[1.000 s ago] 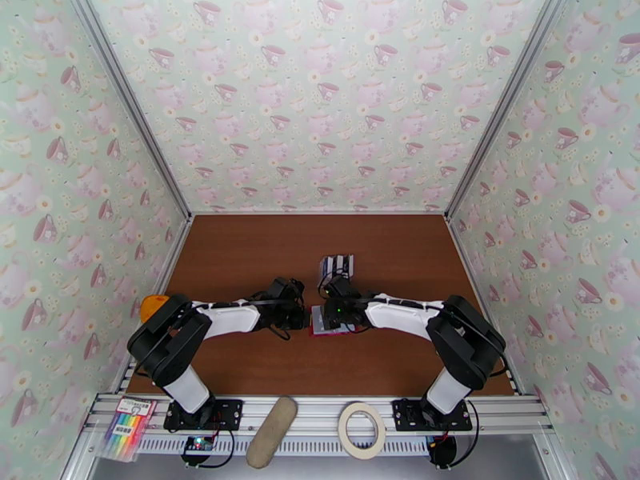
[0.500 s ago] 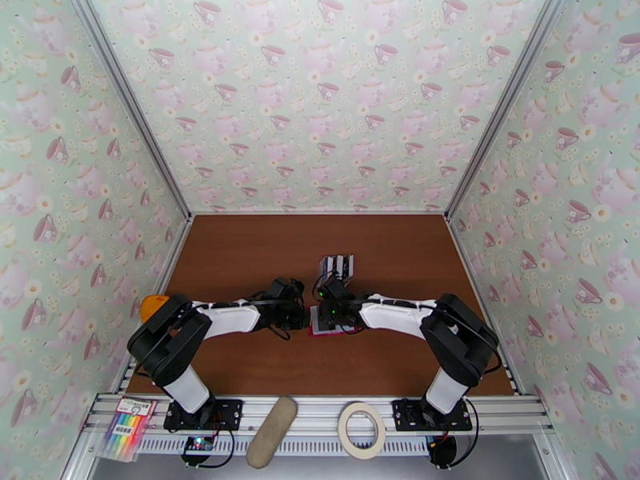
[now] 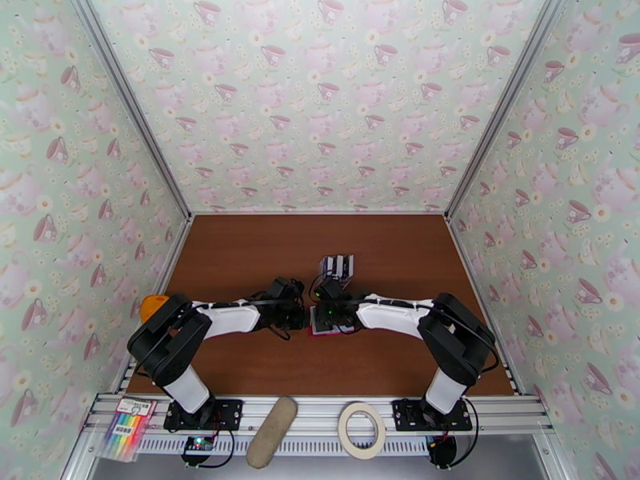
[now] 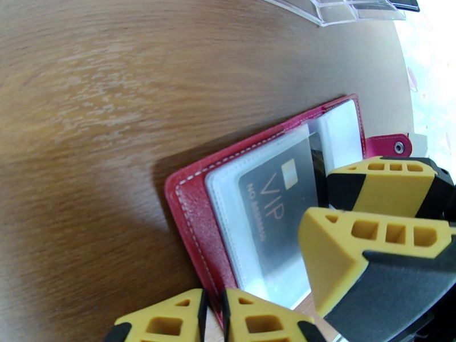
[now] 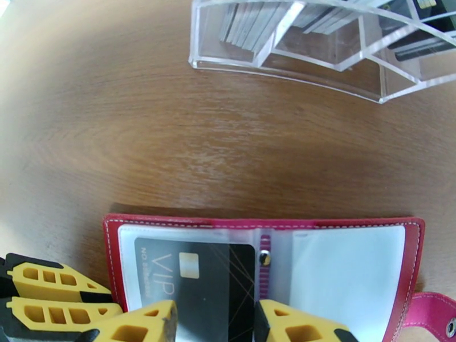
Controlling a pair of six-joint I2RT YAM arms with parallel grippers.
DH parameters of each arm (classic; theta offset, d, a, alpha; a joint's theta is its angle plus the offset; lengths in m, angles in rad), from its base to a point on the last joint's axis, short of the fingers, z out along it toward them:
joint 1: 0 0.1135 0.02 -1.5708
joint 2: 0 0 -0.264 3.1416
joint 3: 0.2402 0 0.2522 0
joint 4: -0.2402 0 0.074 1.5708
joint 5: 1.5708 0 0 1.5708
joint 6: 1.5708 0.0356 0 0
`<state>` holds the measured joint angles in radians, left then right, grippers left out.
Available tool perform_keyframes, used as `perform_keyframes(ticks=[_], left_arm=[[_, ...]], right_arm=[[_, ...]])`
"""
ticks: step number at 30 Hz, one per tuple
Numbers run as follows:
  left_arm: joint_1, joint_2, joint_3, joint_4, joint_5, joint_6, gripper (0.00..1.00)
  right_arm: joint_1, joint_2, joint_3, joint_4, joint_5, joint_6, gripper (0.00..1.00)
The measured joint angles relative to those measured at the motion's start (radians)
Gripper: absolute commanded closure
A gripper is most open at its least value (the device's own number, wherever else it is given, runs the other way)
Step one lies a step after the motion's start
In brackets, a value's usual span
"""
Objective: Put the credit cards into the card holder
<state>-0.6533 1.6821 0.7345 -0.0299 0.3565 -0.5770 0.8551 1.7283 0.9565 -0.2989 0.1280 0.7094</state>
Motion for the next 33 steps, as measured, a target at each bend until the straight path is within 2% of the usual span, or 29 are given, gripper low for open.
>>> perform_keyframes(ticks=[17, 33], left_arm=[[0.011, 0.002, -0.002, 0.003, 0.021, 0.000, 0.84], [0.026, 0.009, -0.002, 0.007, 0.049, 0.000, 0.84]], right_arm=[[0.006, 0.014, 0.004, 0.005, -0.004, 0.000, 0.58], [0.017, 0.016, 0.008, 0.008, -0.009, 0.000, 0.64]])
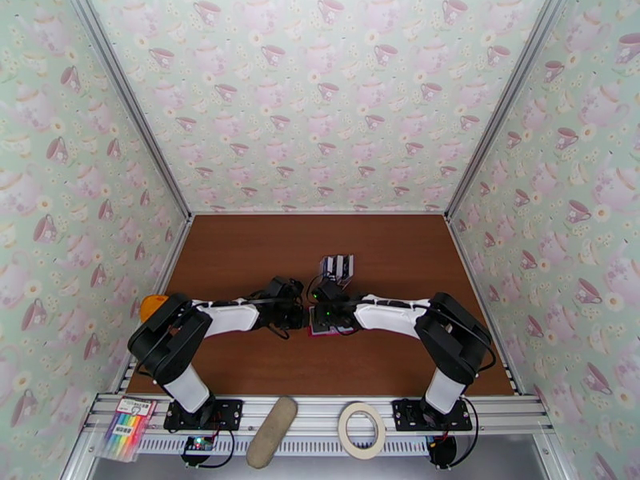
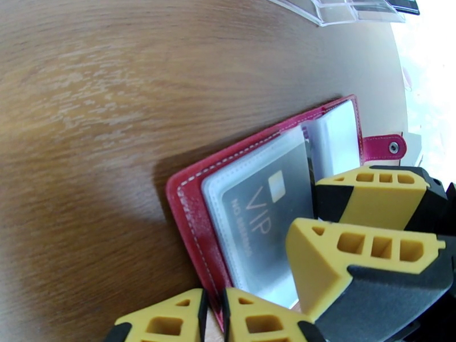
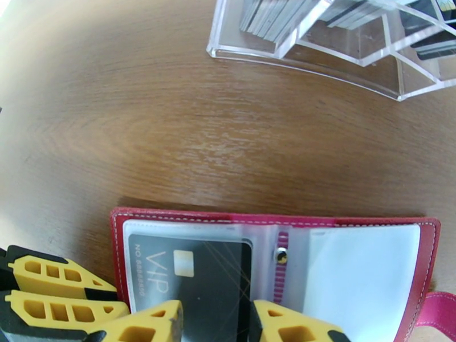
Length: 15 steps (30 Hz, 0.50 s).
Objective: Put the credit cards into the card holder
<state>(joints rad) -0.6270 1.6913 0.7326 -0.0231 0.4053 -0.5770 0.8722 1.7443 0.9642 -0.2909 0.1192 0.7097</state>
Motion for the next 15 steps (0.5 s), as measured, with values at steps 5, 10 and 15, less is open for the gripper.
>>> perform_keyframes(ticks=[5, 10, 15], left_arm=[[0.008, 0.006, 0.004, -0.001, 0.015, 0.000, 0.83], [0.021, 0.018, 0.021, -0.021, 0.034, 0.001, 0.84], [0.037, 0.027, 0.035, -0.043, 0.055, 0.008, 0.84]], right_arm=[[0.000, 0.002, 0.000, 0.000, -0.003, 0.000, 0.65], [0.000, 0.006, 0.003, 0.001, -0.003, 0.000, 0.62], [0.004, 0.006, 0.009, -0.001, -0.003, 0.000, 0.59]])
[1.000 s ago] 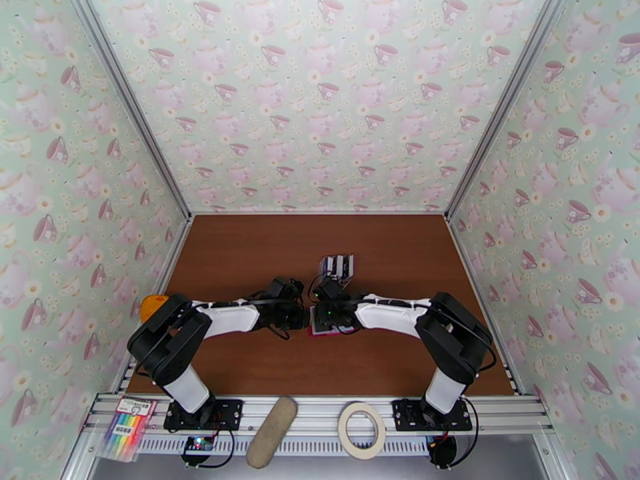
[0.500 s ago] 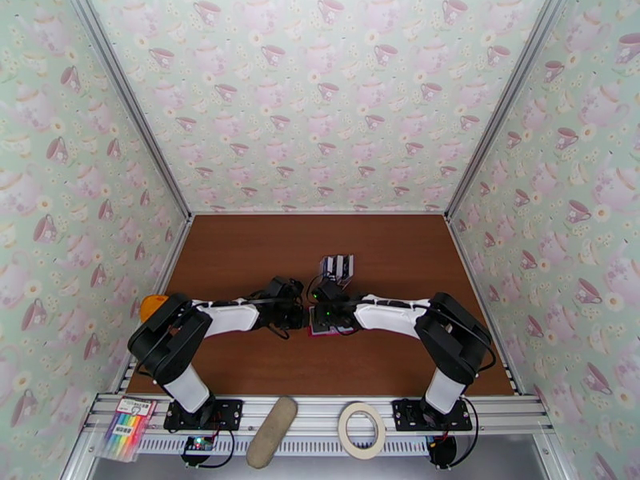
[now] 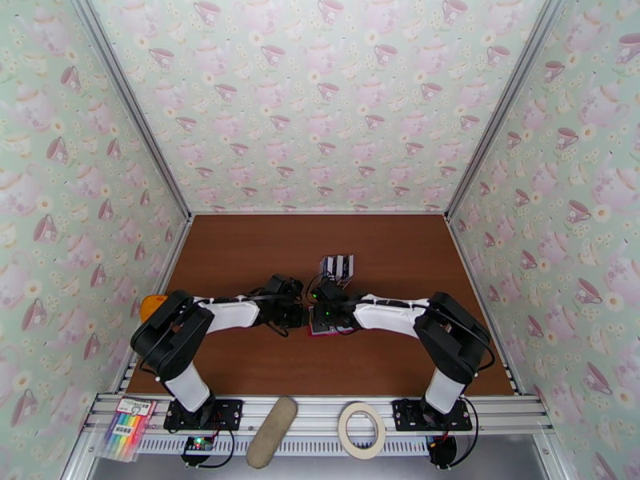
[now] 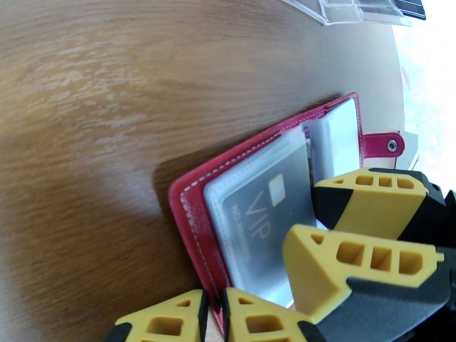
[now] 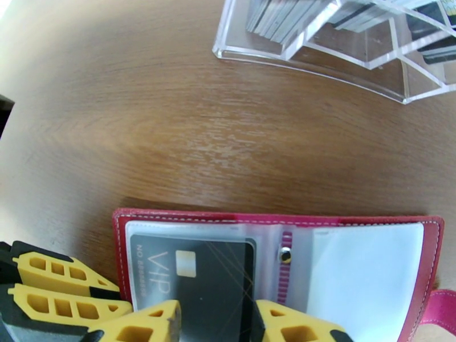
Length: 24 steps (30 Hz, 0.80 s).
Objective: Put the credit cards into the card holder
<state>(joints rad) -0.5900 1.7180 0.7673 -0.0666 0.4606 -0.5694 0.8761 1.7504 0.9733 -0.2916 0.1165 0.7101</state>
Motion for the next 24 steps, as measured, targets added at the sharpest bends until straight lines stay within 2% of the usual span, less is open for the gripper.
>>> perform_keyframes(ticks=[10, 16, 24], left_arm=[[0.024, 0.011, 0.016, -0.026, 0.030, 0.023, 0.83], [0.040, 0.011, 0.016, -0.034, 0.037, 0.032, 0.82], [0.066, -0.014, 0.020, -0.084, 0.014, 0.058, 0.79]], right_arm=[[0.001, 0.000, 0.019, -0.018, 0.004, 0.000, 0.57], [0.001, -0.018, 0.021, -0.032, 0.011, 0.000, 0.47], [-0.007, -0.085, 0.020, -0.037, 0.025, -0.001, 0.46]])
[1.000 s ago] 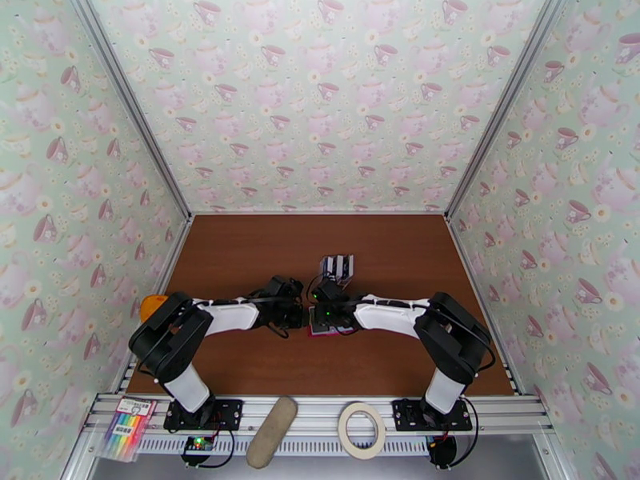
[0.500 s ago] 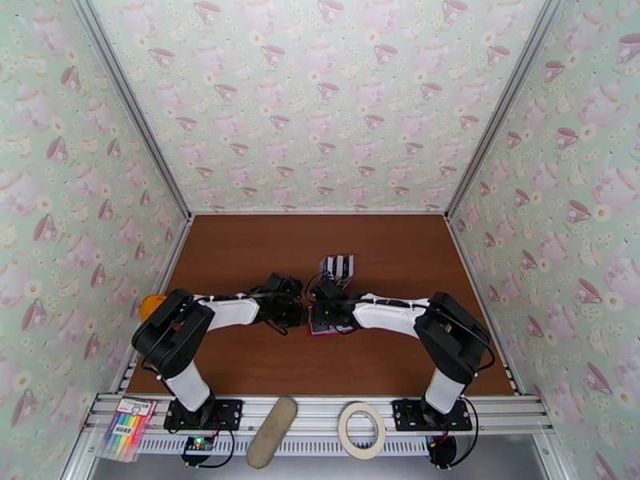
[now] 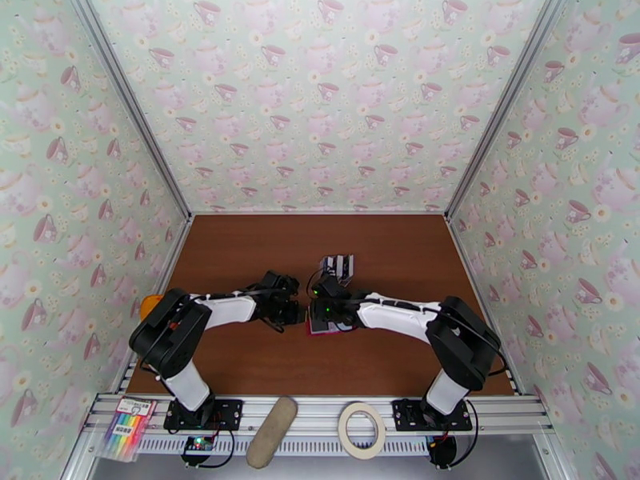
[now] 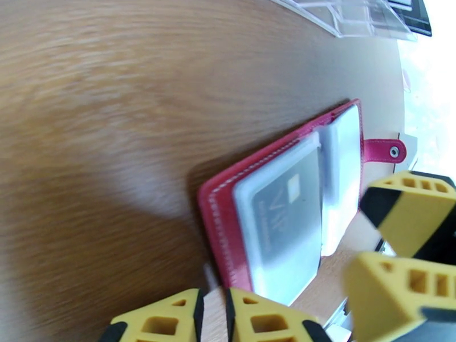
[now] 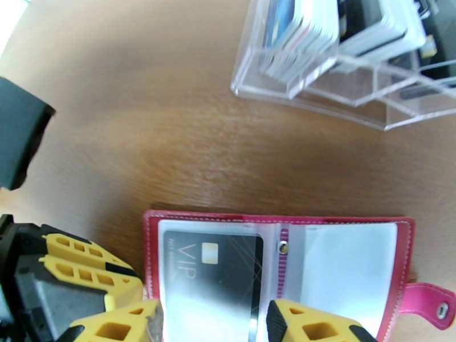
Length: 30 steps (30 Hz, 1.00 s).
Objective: Put the credit cards into the card holder
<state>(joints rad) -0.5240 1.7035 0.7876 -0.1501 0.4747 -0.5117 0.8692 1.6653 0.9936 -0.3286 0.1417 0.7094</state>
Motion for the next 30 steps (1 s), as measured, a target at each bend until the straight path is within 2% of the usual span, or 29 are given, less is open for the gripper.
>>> perform_keyframes(ticks=[9, 20, 30], left_arm=[[0.013, -0.050, 0.000, -0.073, -0.052, 0.016, 0.77], [0.006, -0.054, 0.000, -0.073, -0.052, 0.015, 0.76], [-0.011, -0.016, 0.017, -0.067, -0.048, 0.015, 0.77]], right_arm=[[-0.037, -0.107, -0.048, -0.019, 0.025, -0.008, 0.47], [-0.170, -0.269, -0.151, -0.072, 0.044, -0.045, 0.46], [-0.241, -0.306, -0.252, -0.066, 0.031, -0.063, 0.42]])
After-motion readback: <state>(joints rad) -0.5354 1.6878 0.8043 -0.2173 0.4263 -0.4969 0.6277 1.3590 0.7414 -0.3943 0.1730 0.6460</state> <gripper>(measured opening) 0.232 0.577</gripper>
